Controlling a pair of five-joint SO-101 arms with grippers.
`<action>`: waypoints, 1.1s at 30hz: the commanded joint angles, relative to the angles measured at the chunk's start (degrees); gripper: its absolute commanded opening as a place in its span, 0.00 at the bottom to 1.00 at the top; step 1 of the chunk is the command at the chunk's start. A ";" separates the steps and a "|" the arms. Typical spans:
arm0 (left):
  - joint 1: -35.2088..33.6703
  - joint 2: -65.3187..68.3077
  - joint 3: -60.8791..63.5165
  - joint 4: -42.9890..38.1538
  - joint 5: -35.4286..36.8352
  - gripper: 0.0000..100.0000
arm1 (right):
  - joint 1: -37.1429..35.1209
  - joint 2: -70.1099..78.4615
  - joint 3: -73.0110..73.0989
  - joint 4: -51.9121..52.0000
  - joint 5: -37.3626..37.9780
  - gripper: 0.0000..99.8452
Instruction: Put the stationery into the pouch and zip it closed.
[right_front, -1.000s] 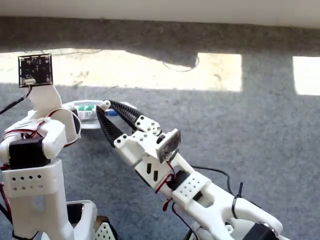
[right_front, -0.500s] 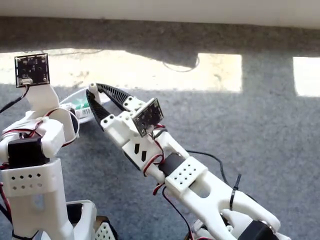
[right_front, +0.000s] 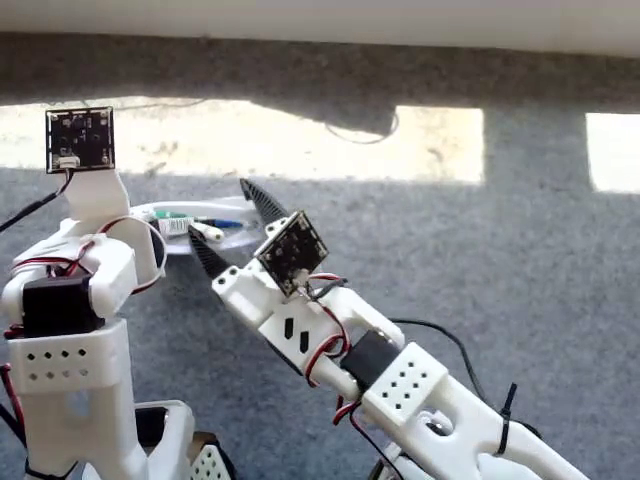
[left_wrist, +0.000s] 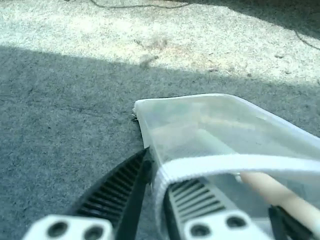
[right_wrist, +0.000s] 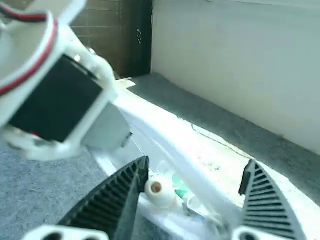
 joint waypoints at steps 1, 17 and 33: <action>1.01 -0.31 -1.19 0.09 -0.18 0.01 | 2.59 -8.92 -0.22 4.35 0.35 0.22; 1.01 -0.31 -1.19 0.09 -0.18 0.01 | 2.59 -19.74 -0.31 12.35 0.35 0.00; 1.01 -0.31 -1.19 0.09 -0.18 0.01 | 7.78 15.25 -19.30 27.03 -8.00 0.00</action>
